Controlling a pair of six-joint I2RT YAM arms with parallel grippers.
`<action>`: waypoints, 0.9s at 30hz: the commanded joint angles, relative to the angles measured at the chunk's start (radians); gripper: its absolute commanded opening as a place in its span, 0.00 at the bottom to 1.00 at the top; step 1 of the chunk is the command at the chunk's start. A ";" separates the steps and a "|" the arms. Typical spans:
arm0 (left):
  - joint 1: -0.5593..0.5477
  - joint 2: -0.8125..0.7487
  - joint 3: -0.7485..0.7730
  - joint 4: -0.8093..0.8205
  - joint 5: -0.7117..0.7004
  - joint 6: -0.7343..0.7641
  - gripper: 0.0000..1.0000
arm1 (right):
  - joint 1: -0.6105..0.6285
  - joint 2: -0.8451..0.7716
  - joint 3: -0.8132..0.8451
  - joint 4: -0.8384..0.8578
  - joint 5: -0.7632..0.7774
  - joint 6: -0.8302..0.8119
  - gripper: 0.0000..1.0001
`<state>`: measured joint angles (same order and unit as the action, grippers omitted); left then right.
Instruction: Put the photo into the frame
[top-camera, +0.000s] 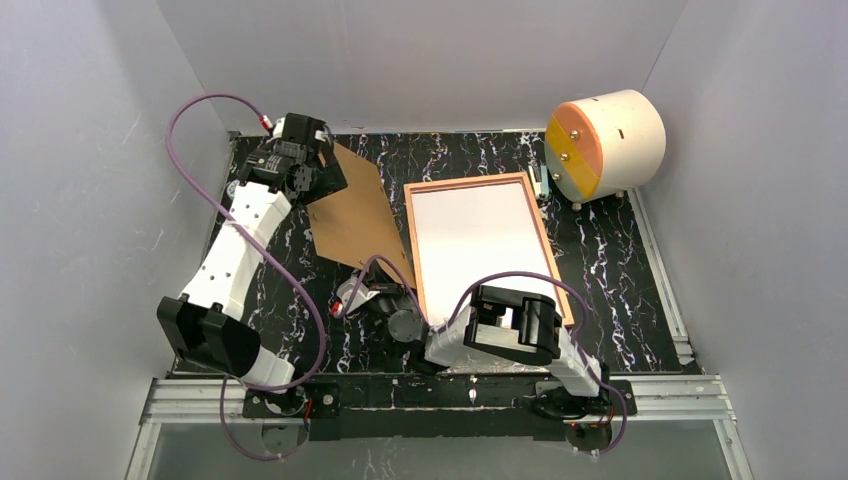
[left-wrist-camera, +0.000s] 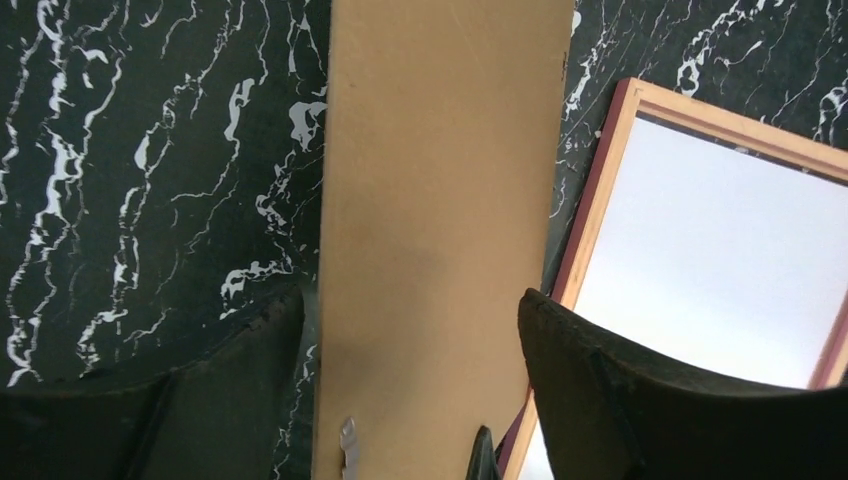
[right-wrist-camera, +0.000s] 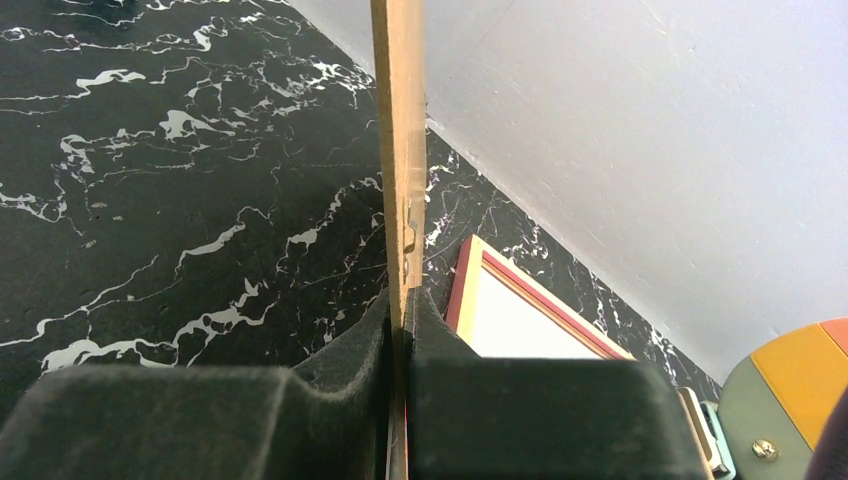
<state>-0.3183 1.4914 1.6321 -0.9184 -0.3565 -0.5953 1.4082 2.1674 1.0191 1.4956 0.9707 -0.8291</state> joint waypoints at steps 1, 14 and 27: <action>0.073 -0.009 -0.030 0.059 0.116 -0.027 0.71 | 0.004 -0.003 0.032 0.316 0.012 0.019 0.08; 0.179 -0.039 -0.100 0.154 0.196 -0.028 0.07 | 0.019 -0.039 0.019 0.220 -0.032 0.099 0.17; 0.211 0.020 0.168 0.086 0.113 0.089 0.00 | 0.080 -0.206 -0.062 0.096 -0.116 0.095 0.99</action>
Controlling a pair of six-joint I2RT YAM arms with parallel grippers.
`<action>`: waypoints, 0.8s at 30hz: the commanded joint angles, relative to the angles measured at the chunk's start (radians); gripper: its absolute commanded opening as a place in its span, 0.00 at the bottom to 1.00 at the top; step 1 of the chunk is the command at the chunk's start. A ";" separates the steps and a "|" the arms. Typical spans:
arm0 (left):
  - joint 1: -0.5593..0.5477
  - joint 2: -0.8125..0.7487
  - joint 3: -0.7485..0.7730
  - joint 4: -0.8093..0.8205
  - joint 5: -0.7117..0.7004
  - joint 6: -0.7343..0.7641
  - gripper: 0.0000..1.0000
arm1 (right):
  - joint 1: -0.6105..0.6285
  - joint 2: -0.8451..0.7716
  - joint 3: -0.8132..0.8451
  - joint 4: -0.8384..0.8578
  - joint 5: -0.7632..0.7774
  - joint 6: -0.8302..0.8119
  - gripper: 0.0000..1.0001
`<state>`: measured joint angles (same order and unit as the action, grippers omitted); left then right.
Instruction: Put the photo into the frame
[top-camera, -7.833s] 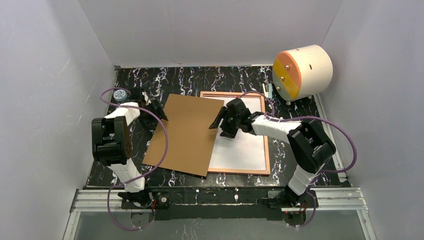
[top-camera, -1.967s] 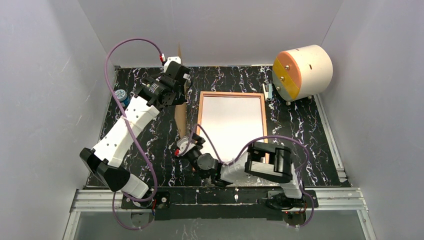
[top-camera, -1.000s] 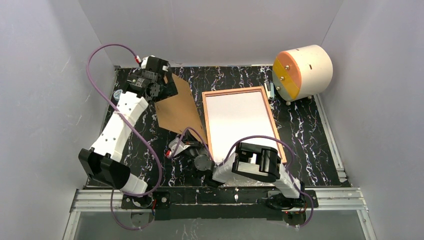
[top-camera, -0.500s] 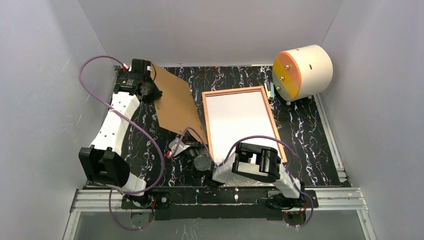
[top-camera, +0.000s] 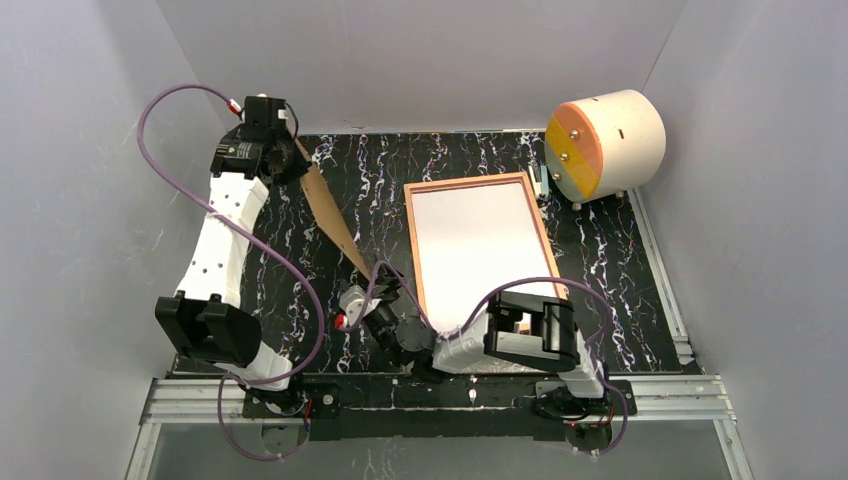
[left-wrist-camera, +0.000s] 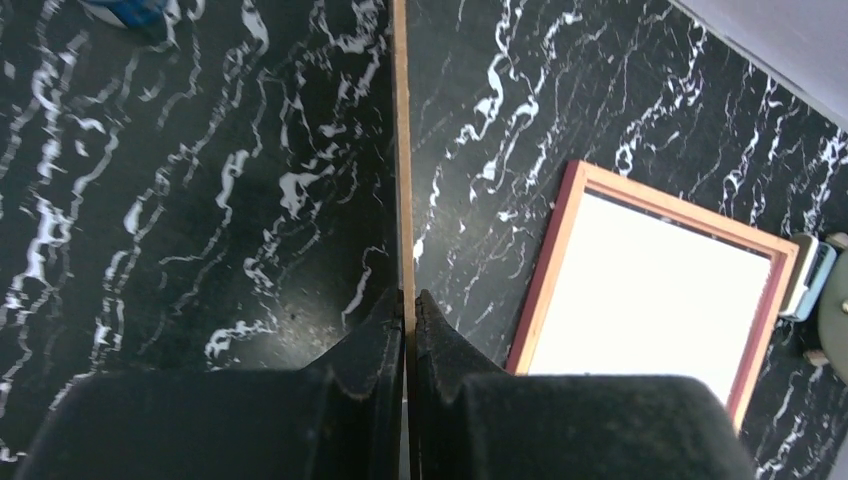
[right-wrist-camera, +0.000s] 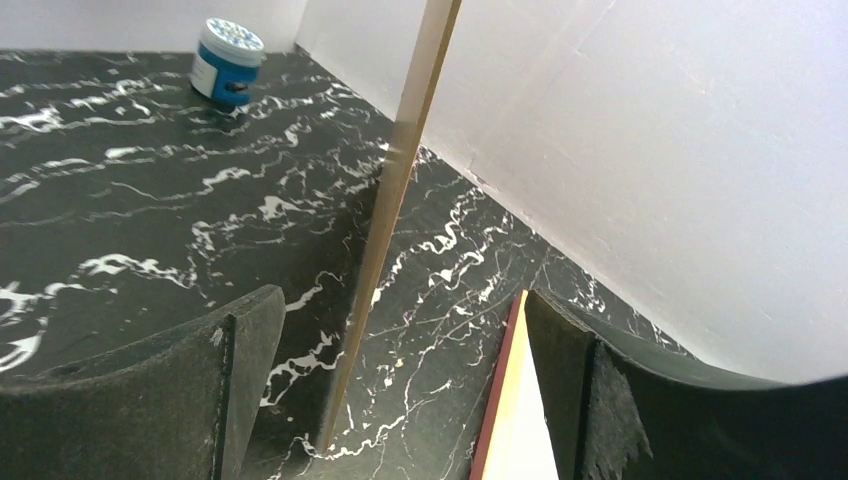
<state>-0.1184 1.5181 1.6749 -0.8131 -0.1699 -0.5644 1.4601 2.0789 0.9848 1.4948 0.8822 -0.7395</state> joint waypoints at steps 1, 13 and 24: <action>0.011 -0.004 0.151 -0.020 -0.077 0.070 0.00 | 0.030 -0.148 -0.042 0.053 -0.030 0.032 0.99; 0.013 0.009 0.348 0.003 -0.079 0.160 0.00 | -0.113 -0.636 -0.288 -0.579 -0.184 0.551 0.99; 0.012 -0.055 0.220 0.144 0.460 0.041 0.00 | -0.737 -0.970 -0.184 -1.639 -0.484 1.206 0.99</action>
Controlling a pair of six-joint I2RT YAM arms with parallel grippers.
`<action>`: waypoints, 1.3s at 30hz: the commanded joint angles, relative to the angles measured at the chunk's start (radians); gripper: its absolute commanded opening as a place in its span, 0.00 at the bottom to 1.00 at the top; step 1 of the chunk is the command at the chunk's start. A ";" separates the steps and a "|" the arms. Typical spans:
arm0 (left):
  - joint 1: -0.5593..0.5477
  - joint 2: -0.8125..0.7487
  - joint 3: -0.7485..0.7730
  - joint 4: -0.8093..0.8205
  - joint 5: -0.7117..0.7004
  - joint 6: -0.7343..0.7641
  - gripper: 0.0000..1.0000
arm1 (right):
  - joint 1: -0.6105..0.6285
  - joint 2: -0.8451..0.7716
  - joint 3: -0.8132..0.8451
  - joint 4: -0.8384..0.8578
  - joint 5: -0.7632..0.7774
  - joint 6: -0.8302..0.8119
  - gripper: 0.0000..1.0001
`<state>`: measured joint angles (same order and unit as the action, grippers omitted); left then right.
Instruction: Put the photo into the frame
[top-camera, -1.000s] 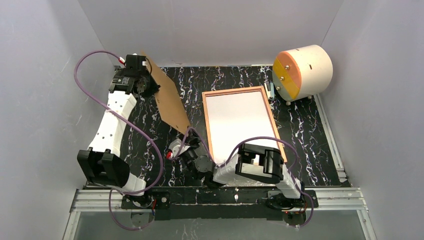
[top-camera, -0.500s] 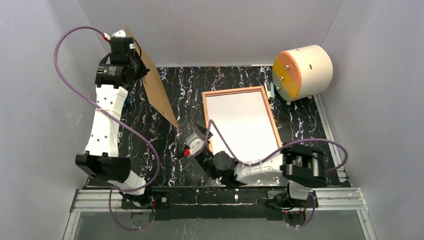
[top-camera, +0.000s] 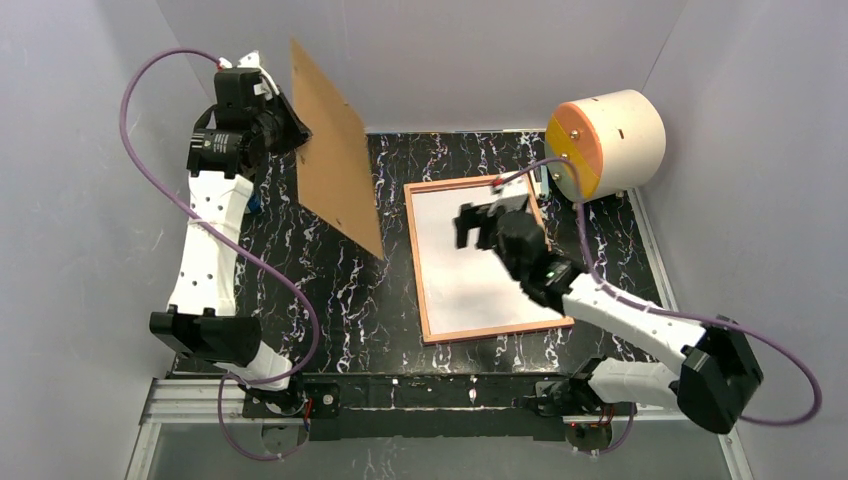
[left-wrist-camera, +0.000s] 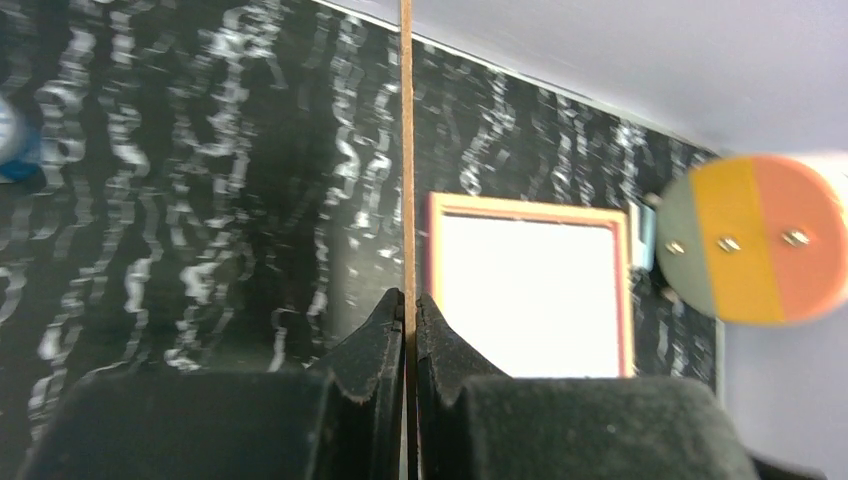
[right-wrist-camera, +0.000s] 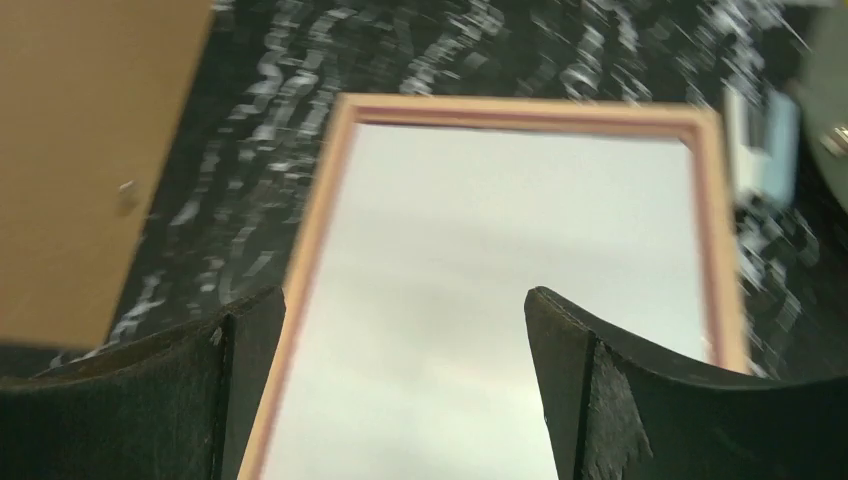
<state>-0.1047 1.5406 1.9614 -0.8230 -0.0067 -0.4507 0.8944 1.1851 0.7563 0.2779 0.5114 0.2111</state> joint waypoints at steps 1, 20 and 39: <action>-0.002 -0.090 -0.098 0.188 0.348 -0.096 0.00 | -0.231 -0.085 0.042 -0.468 -0.140 0.274 0.99; -0.204 -0.263 -0.639 0.654 0.486 -0.438 0.00 | -0.914 -0.038 -0.181 -0.529 -0.529 0.408 0.99; -0.316 -0.261 -0.895 0.845 0.357 -0.507 0.00 | -0.994 0.028 -0.347 -0.218 -1.031 0.529 0.90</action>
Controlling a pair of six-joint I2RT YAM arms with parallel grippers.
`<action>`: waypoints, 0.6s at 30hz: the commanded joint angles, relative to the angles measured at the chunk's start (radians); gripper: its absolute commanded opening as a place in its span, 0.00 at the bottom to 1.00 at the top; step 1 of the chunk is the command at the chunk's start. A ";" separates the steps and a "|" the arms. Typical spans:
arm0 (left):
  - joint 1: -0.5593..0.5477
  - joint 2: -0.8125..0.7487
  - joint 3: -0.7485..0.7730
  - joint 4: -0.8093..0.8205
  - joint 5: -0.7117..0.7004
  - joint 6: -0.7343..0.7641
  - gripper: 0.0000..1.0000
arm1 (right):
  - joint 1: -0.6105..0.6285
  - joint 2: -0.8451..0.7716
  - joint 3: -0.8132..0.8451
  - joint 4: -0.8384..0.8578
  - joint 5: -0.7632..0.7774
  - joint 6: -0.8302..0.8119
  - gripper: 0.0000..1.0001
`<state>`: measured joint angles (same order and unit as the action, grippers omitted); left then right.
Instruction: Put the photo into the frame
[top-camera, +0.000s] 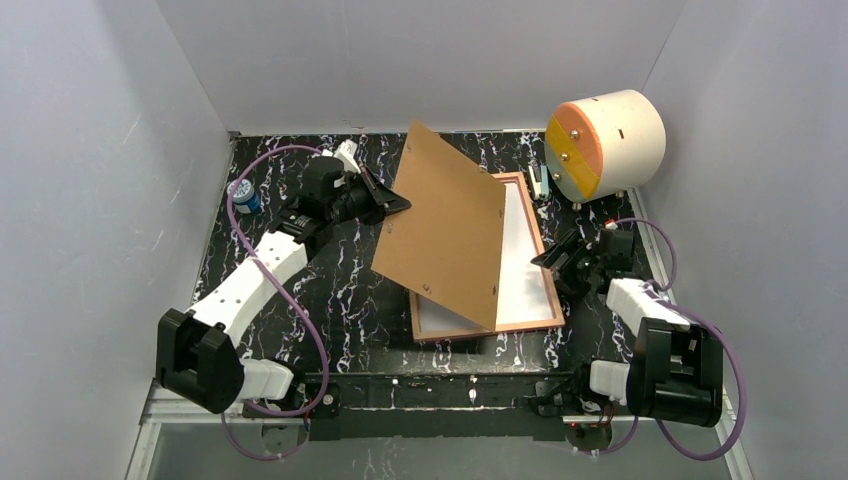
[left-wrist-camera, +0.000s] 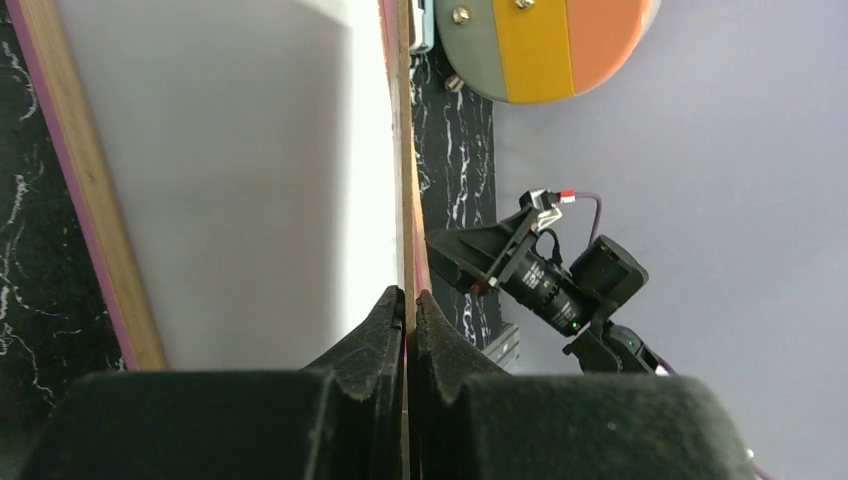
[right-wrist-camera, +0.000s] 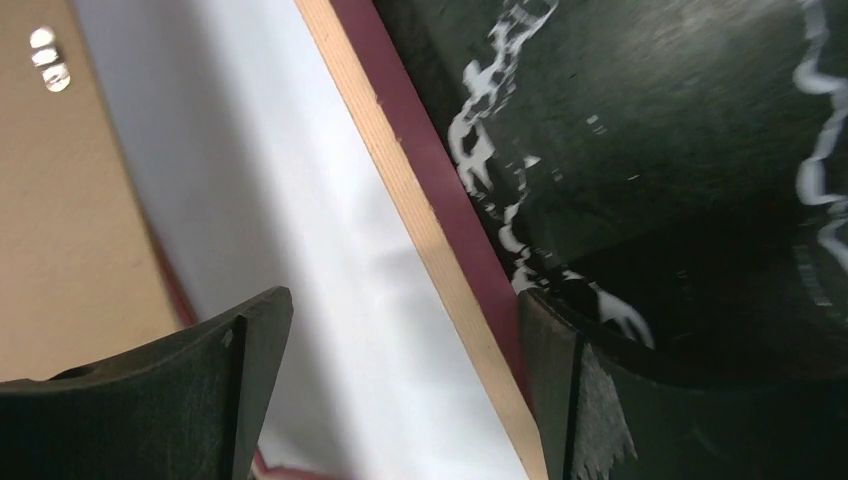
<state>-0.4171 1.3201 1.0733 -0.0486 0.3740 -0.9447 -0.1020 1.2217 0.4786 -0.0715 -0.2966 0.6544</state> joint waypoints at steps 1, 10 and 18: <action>-0.003 -0.035 -0.010 0.067 -0.031 -0.009 0.00 | 0.002 -0.008 -0.089 0.158 -0.255 0.110 0.90; -0.003 -0.024 -0.084 0.157 -0.076 -0.023 0.00 | 0.003 0.002 -0.185 0.311 -0.435 0.246 0.89; -0.003 -0.038 -0.236 0.408 -0.051 -0.132 0.00 | 0.006 -0.001 -0.230 0.377 -0.512 0.316 0.87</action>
<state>-0.4171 1.3205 0.8623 0.1524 0.2947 -1.0061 -0.1024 1.2224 0.2527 0.2398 -0.7258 0.9318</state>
